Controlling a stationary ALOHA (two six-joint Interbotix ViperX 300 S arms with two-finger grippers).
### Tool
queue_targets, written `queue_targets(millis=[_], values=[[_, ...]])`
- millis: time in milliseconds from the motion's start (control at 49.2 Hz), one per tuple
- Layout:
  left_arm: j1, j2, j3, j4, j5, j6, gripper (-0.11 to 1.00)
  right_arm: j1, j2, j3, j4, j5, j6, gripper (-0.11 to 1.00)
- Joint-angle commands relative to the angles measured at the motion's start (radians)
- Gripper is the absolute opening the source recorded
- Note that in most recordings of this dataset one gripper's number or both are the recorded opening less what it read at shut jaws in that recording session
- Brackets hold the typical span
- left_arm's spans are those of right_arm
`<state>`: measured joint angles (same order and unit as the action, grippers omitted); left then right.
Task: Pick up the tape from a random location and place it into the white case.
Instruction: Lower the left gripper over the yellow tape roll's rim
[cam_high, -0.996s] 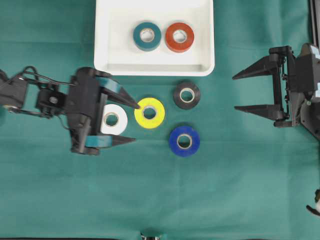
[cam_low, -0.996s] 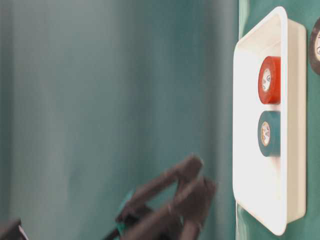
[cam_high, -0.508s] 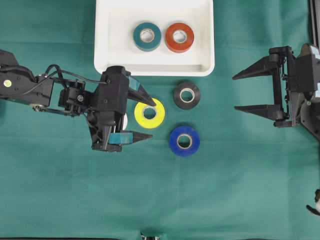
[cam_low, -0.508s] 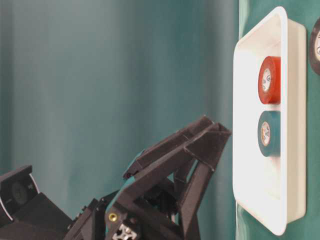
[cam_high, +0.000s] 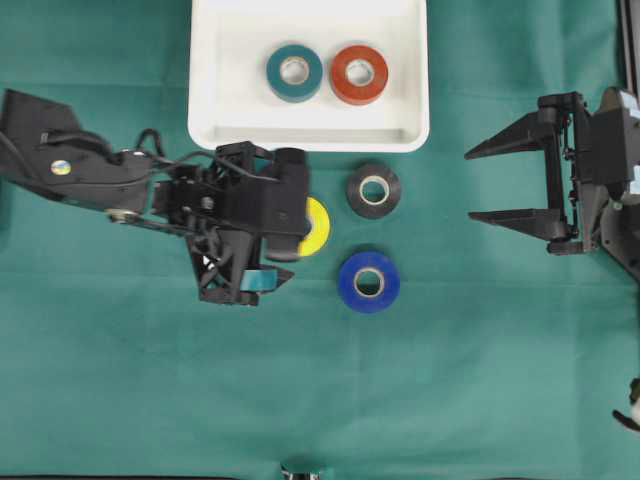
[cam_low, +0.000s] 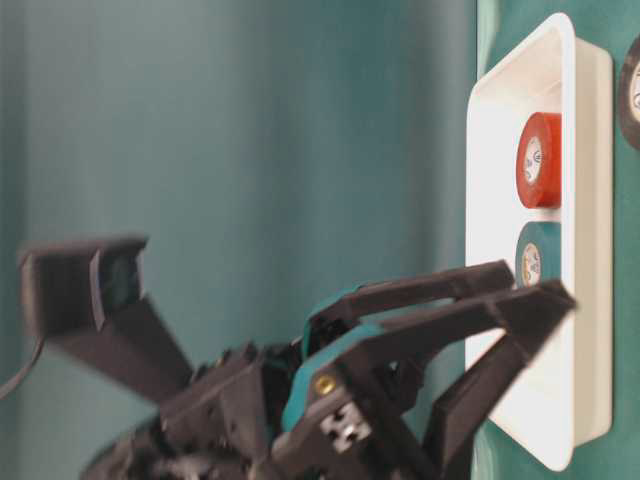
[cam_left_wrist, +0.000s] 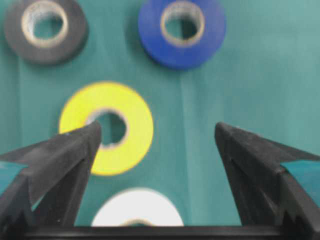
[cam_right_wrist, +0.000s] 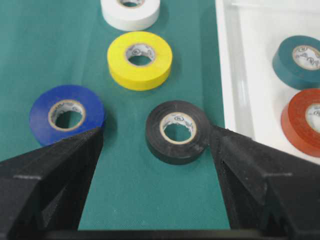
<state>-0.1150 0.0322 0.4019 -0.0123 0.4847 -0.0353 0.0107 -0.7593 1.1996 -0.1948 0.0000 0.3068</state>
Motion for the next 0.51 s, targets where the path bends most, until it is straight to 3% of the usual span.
queue_targets(millis=[0, 285, 488], values=[[0.002, 0.008, -0.075, 0.002, 0.089, 0.002, 0.99, -0.002, 0.002, -0.025, -0.002, -0.005, -0.002, 0.82], [0.002, 0.063, -0.184, 0.005, 0.259, 0.003, 0.99, -0.002, 0.002, -0.025, -0.002, -0.003, -0.002, 0.82], [0.0, 0.069, -0.193, 0.005, 0.273, 0.002, 0.99, 0.0, 0.003, -0.025, -0.002, -0.003, -0.002, 0.82]])
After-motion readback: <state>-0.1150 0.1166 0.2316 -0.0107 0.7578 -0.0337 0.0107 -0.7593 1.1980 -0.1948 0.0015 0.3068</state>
